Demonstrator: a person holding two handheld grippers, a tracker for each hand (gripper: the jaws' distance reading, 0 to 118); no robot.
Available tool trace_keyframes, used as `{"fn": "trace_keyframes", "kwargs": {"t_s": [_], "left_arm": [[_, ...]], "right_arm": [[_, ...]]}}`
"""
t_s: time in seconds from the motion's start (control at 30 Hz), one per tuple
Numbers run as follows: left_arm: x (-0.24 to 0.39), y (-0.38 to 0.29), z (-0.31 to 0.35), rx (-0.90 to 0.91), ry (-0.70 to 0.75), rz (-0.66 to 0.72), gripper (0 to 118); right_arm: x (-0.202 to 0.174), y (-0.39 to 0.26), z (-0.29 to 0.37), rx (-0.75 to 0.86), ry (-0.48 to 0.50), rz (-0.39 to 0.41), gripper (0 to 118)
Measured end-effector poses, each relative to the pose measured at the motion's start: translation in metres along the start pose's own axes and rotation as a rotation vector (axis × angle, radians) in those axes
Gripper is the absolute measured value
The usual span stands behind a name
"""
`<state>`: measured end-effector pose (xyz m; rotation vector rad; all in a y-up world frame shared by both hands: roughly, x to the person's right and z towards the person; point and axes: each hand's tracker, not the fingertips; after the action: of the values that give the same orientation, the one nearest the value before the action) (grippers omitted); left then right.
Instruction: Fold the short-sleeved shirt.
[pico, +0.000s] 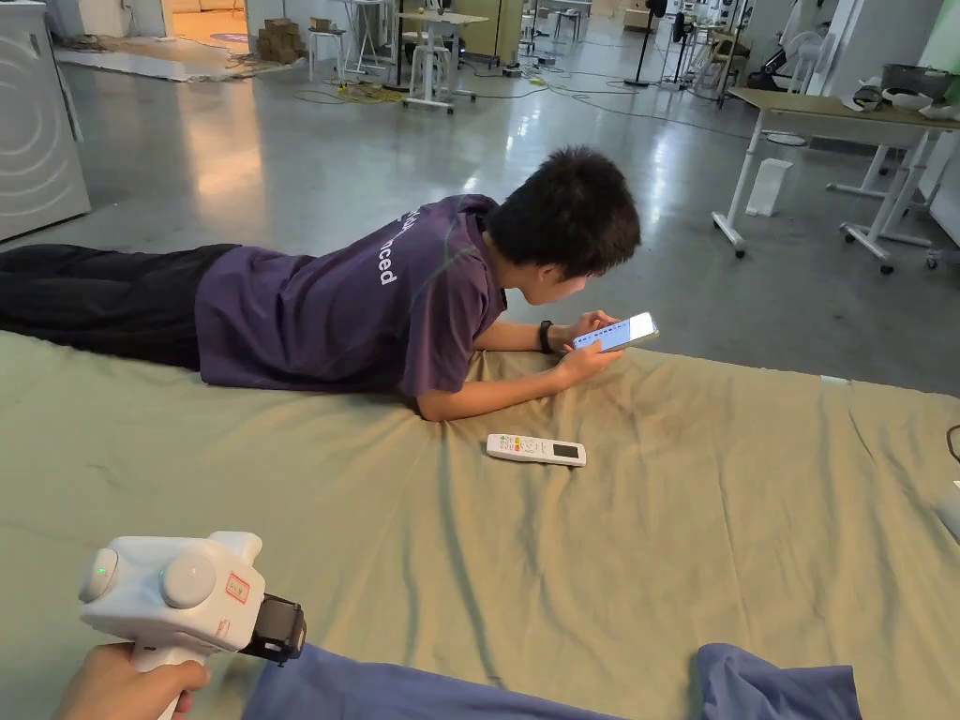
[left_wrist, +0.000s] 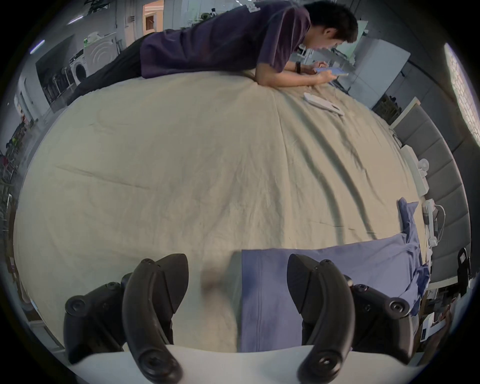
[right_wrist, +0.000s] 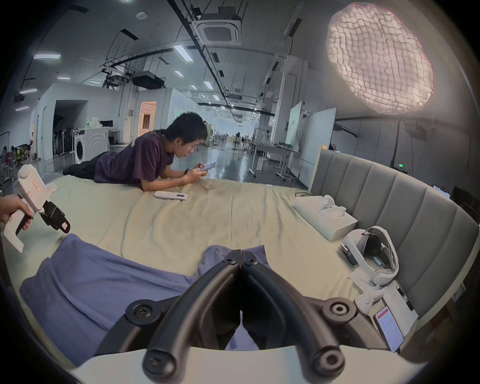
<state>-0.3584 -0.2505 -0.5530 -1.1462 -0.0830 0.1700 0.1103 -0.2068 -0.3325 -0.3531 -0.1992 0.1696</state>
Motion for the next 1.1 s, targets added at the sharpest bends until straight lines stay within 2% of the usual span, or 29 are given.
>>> {"fn": "trace_keyframes", "kwargs": {"t_s": [0.13, 0.23, 0.3, 0.37, 0.43, 0.5, 0.57, 0.77, 0.83, 0.9, 0.93, 1.0, 1.03, 1.1], "left_arm": [[0.0, 0.009, -0.03, -0.091, 0.038, -0.034, 83], [0.002, 0.01, -0.049, -0.13, 0.123, -0.125, 74], [0.023, -0.001, -0.033, -0.1, 0.14, -0.122, 70], [0.031, -0.004, -0.027, -0.091, 0.132, -0.147, 47], [0.043, -0.004, -0.019, -0.086, 0.13, -0.174, 19], [0.05, -0.008, -0.016, -0.086, 0.122, -0.192, 5], [0.04, 0.001, -0.031, -0.095, 0.112, -0.181, 3], [0.033, -0.005, -0.008, 0.002, 0.056, -0.124, 2], [0.032, -0.007, 0.0, 0.041, 0.02, -0.096, 2], [0.032, -0.01, 0.012, 0.074, 0.001, -0.086, 2], [0.033, -0.013, 0.018, 0.139, -0.012, -0.098, 2], [0.037, -0.017, 0.019, 0.114, -0.002, -0.104, 2], [0.038, -0.019, 0.021, 0.132, 0.003, -0.103, 2], [0.041, -0.025, 0.024, 0.133, -0.015, -0.103, 2]], "right_arm": [[0.004, -0.008, -0.005, -0.041, -0.027, -0.002, 0], [0.007, -0.015, -0.008, -0.06, -0.031, -0.005, 0], [0.008, -0.017, -0.01, -0.069, -0.035, -0.002, 0], [0.009, -0.019, -0.01, -0.076, -0.033, -0.002, 0], [0.009, -0.02, -0.012, -0.083, -0.026, -0.005, 0], [0.009, -0.021, -0.013, -0.091, -0.021, -0.003, 0], [0.009, -0.022, -0.013, -0.097, -0.011, -0.01, 0], [0.029, -0.02, -0.022, -0.133, -0.016, -0.044, 0], [0.043, -0.015, -0.036, -0.196, -0.02, -0.065, 0], [0.058, -0.007, -0.055, -0.292, 0.039, -0.076, 0], [0.064, -0.004, -0.067, -0.358, 0.061, -0.056, 0], [0.074, 0.001, -0.09, -0.458, 0.063, -0.03, 0], [0.078, 0.002, -0.101, -0.498, 0.058, -0.027, 9], [0.09, 0.001, -0.13, -0.569, 0.066, -0.07, 41]]}}
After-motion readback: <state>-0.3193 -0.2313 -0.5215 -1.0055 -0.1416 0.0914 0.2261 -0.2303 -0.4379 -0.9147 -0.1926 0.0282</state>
